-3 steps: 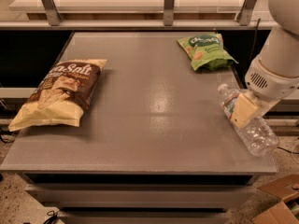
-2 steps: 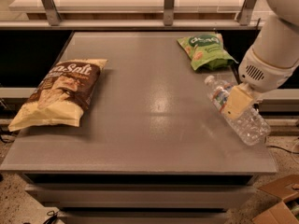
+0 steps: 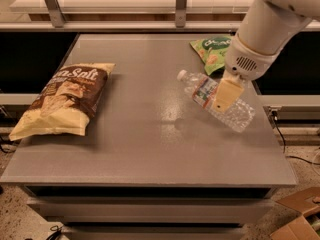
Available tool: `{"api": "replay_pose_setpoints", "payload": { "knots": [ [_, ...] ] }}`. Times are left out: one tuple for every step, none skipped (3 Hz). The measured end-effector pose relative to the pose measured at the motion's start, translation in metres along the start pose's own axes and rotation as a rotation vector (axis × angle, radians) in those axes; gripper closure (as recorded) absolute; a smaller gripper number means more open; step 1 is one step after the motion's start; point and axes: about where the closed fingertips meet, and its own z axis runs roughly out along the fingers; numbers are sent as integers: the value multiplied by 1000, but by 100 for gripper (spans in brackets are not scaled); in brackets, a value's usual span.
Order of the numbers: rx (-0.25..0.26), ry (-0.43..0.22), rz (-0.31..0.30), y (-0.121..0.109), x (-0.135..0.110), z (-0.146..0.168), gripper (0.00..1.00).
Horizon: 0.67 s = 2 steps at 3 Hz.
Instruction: Move water bottle near brown chip bag
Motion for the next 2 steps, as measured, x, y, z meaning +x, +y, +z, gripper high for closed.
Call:
{"api": "replay_pose_setpoints", "payload": {
  "knots": [
    [6, -3, -91, -1, 0, -1, 100],
    [6, -3, -91, -1, 0, -1, 100]
  ]
}}
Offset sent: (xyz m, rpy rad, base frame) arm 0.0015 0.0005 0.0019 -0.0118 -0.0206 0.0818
